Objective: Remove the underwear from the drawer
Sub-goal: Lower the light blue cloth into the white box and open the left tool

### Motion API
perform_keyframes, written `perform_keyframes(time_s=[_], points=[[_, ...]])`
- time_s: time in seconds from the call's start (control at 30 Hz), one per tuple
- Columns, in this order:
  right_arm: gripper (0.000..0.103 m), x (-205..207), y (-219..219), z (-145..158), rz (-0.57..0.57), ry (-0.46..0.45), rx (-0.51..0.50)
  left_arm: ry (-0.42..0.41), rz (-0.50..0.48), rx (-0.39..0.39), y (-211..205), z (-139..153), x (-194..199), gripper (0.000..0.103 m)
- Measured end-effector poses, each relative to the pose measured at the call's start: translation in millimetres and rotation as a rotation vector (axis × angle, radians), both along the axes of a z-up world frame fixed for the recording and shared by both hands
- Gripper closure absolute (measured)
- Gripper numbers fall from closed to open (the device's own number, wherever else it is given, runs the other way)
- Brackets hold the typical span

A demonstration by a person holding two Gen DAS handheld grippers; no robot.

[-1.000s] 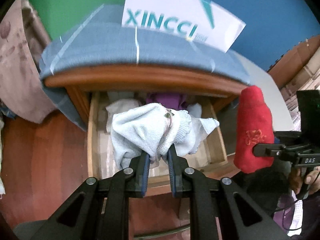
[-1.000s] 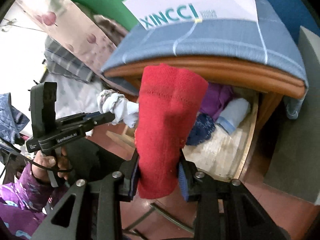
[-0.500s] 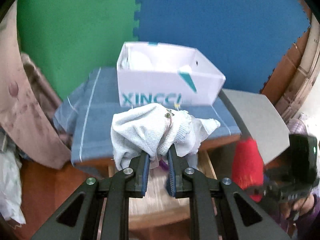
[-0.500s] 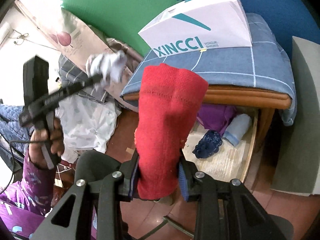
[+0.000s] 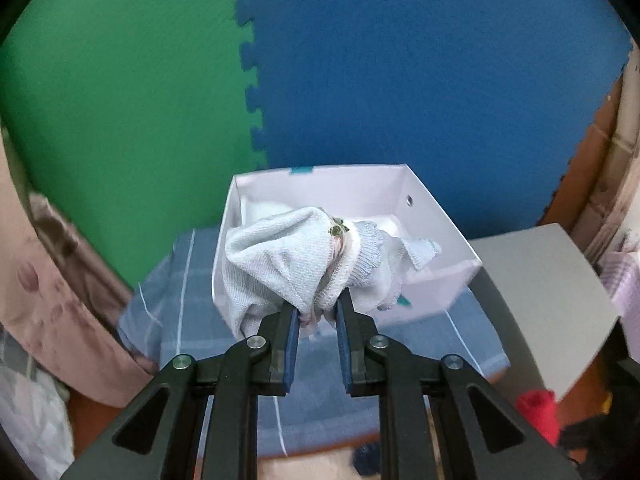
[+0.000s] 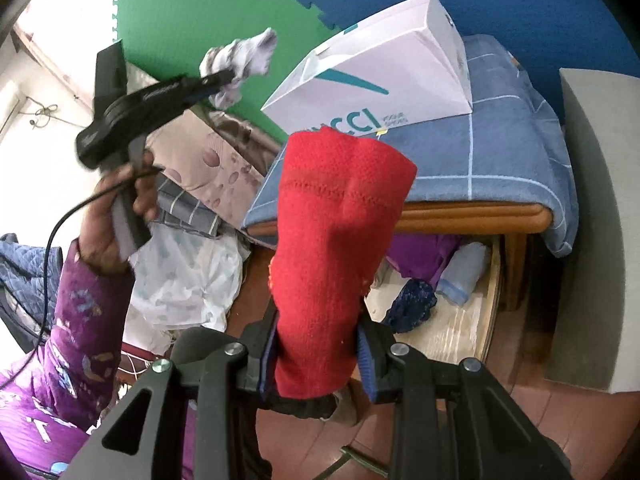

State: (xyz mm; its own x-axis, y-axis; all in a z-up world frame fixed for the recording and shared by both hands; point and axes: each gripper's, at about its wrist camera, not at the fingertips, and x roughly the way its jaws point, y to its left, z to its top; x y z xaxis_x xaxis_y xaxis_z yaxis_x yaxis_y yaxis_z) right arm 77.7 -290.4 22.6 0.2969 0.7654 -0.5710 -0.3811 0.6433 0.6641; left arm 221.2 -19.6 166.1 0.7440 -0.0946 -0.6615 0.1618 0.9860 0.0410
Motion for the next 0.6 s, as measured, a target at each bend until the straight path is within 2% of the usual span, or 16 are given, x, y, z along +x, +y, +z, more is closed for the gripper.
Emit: perform_keyframes(time_s=[0.13,0.3,0.6], points=[[0.07,9.3,-5.0,4.2,-0.008,-0.002,0.015,-0.001,0.018,0.008,-4.3,3.7,36.3,0.088],[0.07,25.6,-6.4,13.2,-0.01,-0.016,0.025,0.007,0.028,0.055,-11.6,-3.0,79.2,0.087],[0.07,52.5,-3.3,32.6,-0.009,-0.051,0.041,0.04,0.046,0.078,-11.8,-28.4,121.6,0.086]])
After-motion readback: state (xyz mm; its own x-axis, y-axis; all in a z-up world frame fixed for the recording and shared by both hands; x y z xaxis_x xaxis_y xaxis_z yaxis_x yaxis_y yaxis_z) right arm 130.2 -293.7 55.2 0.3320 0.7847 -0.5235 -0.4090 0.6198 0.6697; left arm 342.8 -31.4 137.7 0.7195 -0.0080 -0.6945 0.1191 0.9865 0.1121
